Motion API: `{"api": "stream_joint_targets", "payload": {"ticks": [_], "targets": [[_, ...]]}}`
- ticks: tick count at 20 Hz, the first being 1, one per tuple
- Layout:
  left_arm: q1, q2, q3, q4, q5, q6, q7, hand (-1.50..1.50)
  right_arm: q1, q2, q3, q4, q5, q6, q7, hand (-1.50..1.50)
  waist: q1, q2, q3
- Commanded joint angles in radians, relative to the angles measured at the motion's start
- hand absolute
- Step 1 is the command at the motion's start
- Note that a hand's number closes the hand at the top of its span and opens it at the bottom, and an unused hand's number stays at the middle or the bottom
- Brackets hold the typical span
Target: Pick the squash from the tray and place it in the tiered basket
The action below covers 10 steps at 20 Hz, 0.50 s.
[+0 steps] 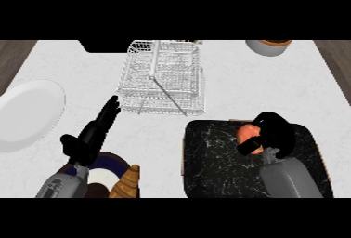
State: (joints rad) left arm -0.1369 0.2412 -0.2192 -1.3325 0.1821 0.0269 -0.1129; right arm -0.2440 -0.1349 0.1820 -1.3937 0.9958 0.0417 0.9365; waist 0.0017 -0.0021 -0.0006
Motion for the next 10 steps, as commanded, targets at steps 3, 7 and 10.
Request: {"api": "stream_joint_targets", "payload": {"ticks": [3,7,10], "targets": [[-0.001,0.008,0.015,0.008,0.012,-0.018,-0.004,0.00,0.008,-0.262,0.034,0.010,-0.120,0.147,-0.471,1.50,0.003,0.006,0.002],[0.033,0.007,0.001,-0.036,-0.013,-0.014,-0.009,0.00,0.003,-0.392,-0.075,-0.001,-0.178,0.127,-0.653,1.50,-0.002,0.000,0.001],[0.018,-0.014,0.006,-0.010,-0.022,-0.001,-0.017,0.00,-0.012,-0.303,-0.135,-0.021,-0.257,0.040,-0.695,1.50,-0.007,0.001,0.002]]}}
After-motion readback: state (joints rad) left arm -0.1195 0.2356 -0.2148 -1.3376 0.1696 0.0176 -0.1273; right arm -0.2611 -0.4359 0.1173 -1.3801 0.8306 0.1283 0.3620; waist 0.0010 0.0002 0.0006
